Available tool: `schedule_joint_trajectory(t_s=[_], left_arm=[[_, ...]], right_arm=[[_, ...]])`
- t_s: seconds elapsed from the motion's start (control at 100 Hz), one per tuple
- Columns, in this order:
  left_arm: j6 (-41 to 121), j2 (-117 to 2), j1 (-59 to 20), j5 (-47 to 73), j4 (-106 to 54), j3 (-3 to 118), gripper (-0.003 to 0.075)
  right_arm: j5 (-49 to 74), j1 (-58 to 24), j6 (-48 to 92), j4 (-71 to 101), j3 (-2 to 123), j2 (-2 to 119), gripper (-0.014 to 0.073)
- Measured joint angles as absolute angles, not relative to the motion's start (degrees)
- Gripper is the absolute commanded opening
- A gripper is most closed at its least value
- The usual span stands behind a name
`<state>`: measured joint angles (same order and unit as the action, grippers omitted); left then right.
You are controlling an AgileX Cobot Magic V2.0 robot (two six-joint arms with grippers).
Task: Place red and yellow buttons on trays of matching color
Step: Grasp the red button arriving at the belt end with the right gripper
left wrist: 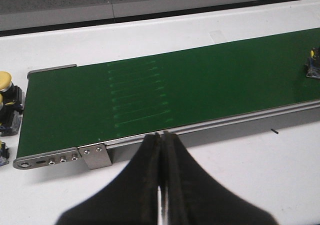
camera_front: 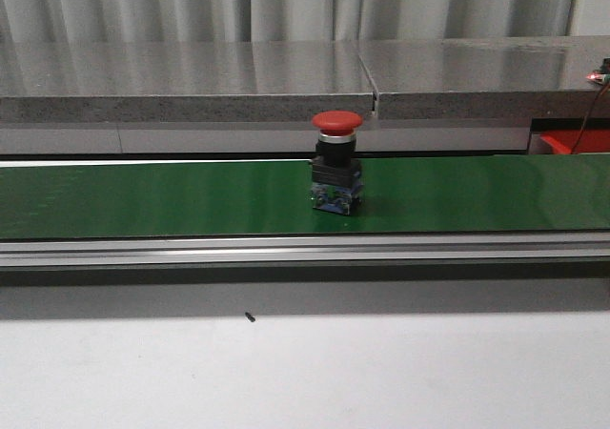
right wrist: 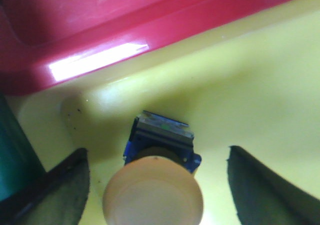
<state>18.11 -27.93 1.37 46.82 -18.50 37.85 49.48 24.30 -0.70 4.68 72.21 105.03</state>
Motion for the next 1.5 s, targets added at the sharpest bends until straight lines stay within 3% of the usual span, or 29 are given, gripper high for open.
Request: schedule_joint_trajectory(t_s=[0.2, 0.43, 1.11, 1.5], left_arm=[[18.1, -27.9, 1.4, 46.8, -18.5, 37.8, -0.002], [18.1, -27.9, 1.4, 46.8, -18.5, 37.8, -0.002], [18.1, -27.9, 1.4, 46.8, -18.5, 37.8, -0.002], [18.1, -27.9, 1.4, 46.8, -18.5, 37.8, -0.002]], right_arm=[[51.2, 24.3, -0.7, 4.7, 72.2, 99.9, 0.0528], [54.9, 22.4, -0.7, 4.6, 72.2, 92.0, 0.0528], [60.5, -8.2, 13.7, 7.4, 72.2, 89.0, 0.0532], [59.7, -12.2, 19.9, 11.8, 77.2, 96.1, 0.0531]])
